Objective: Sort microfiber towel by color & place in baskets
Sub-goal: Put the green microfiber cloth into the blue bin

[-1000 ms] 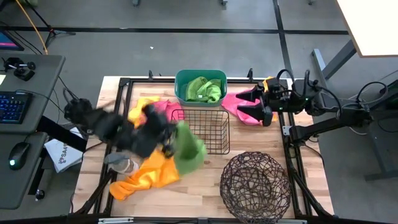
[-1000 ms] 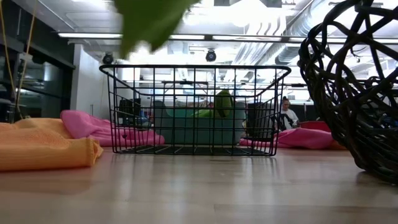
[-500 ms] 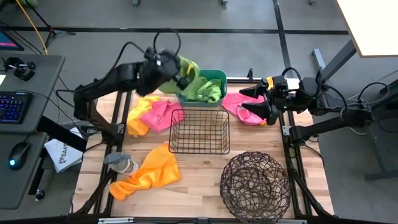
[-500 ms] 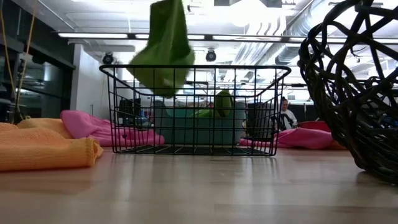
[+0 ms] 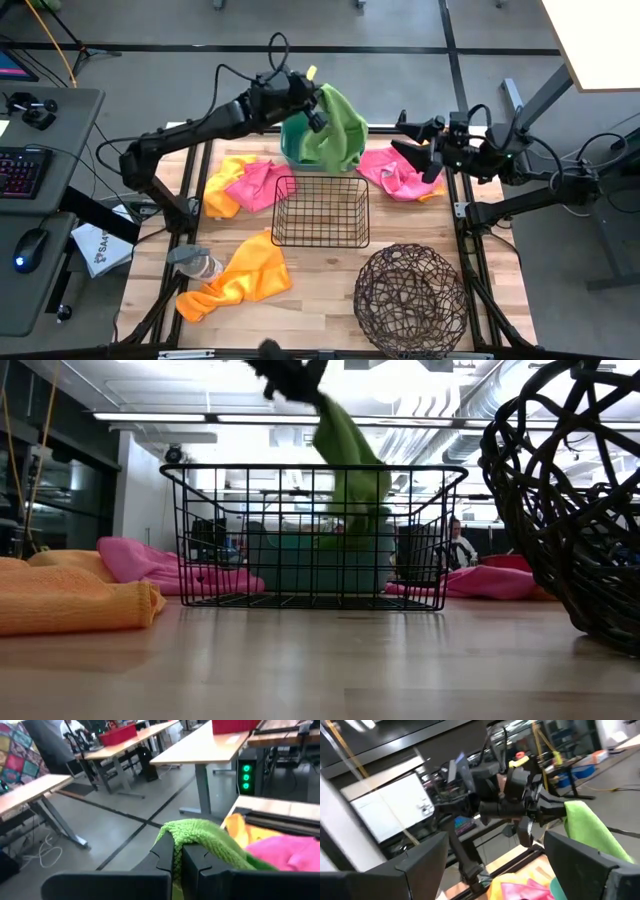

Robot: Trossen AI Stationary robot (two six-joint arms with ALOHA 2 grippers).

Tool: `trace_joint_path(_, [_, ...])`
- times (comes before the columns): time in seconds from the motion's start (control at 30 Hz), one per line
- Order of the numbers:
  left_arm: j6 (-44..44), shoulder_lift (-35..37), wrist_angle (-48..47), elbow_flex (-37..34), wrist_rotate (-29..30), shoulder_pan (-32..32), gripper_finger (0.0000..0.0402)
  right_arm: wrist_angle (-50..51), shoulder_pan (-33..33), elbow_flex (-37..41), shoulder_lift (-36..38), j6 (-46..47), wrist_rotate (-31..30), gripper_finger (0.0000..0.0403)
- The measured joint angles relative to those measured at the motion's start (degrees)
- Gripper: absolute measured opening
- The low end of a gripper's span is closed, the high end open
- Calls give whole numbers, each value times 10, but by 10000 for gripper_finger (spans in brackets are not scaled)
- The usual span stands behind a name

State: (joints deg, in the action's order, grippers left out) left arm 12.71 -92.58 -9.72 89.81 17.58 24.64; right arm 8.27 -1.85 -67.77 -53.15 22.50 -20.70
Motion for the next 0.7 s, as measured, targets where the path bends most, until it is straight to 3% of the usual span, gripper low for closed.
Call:
trace_joint_path(0.33, [-29, 0, 40, -110, -19, 75, 0, 0, 0, 0, 0, -10, -18, 323])
trace_joint_path(0.4, [-19, -4, 86, -139, 9, 77, 0, 0, 0, 0, 0, -18, -18, 323])
trace_joint_path(0.53, [53, -22, 150, -158, 128, 84, 0, 0, 0, 0, 5, -34, -17, 323])
trace_joint_path(0.7, [156, -19, 201, -109, 123, 96, 0, 0, 0, 0, 18, -55, -17, 323])
